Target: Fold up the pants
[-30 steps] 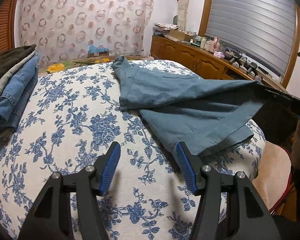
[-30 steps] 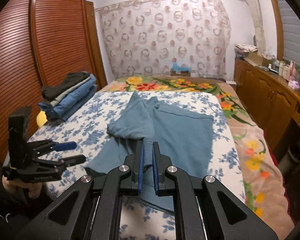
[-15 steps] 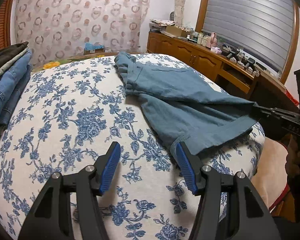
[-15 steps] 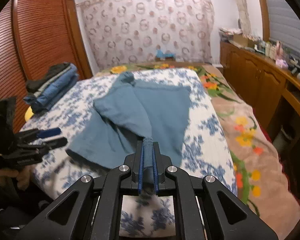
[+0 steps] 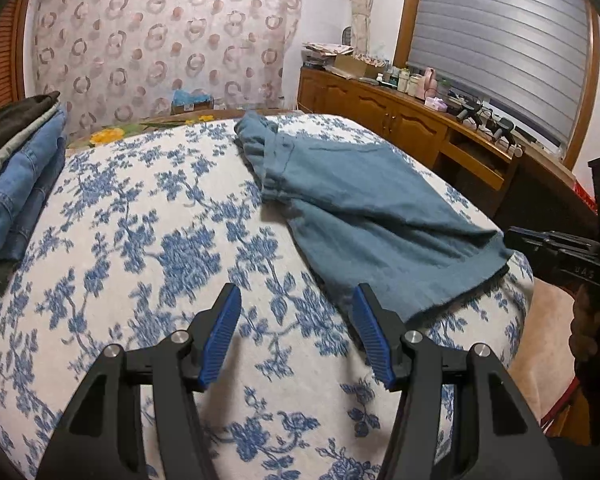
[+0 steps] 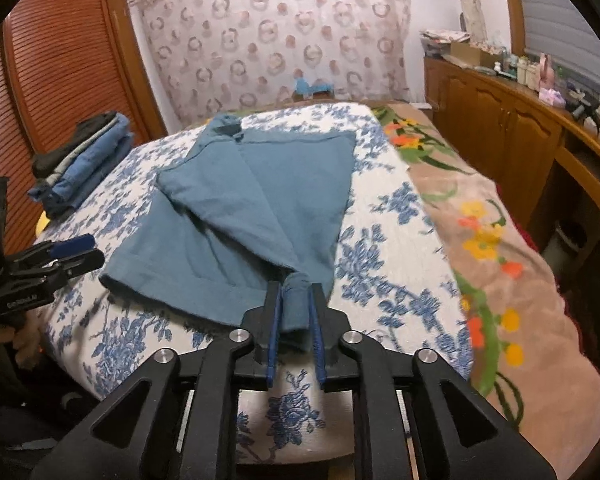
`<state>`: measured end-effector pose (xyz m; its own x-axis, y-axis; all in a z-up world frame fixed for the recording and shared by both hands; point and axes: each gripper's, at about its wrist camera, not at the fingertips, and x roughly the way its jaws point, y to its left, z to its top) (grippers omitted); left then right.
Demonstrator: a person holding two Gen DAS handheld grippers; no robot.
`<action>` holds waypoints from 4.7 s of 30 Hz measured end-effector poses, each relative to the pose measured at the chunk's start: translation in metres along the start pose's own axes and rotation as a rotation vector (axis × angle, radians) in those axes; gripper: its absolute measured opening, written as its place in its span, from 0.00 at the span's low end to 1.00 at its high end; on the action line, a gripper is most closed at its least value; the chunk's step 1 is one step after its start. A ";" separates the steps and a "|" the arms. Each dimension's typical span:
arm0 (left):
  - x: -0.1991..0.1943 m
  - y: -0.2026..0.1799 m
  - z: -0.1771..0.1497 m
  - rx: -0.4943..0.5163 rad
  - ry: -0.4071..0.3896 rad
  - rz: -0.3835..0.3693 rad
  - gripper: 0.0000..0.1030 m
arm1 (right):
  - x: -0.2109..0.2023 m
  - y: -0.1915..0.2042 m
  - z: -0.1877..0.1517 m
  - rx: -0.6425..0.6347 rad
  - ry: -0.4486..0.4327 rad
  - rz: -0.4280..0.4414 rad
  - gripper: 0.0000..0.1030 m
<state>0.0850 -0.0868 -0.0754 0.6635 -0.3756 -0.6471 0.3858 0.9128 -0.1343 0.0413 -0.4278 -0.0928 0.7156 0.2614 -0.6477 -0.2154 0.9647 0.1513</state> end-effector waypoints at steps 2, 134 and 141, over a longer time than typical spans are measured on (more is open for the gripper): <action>0.000 0.002 0.006 0.009 -0.005 0.005 0.56 | -0.007 -0.001 0.006 -0.005 -0.024 0.005 0.19; 0.108 0.009 0.081 0.144 0.172 -0.020 0.57 | 0.142 -0.056 0.162 -0.129 0.057 -0.120 0.19; 0.109 0.010 0.081 0.144 0.171 -0.020 0.58 | 0.107 -0.046 0.149 -0.121 0.036 -0.107 0.22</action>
<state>0.2132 -0.1318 -0.0864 0.5409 -0.3497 -0.7649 0.4935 0.8684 -0.0481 0.2269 -0.4395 -0.0581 0.7152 0.1535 -0.6818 -0.2191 0.9757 -0.0101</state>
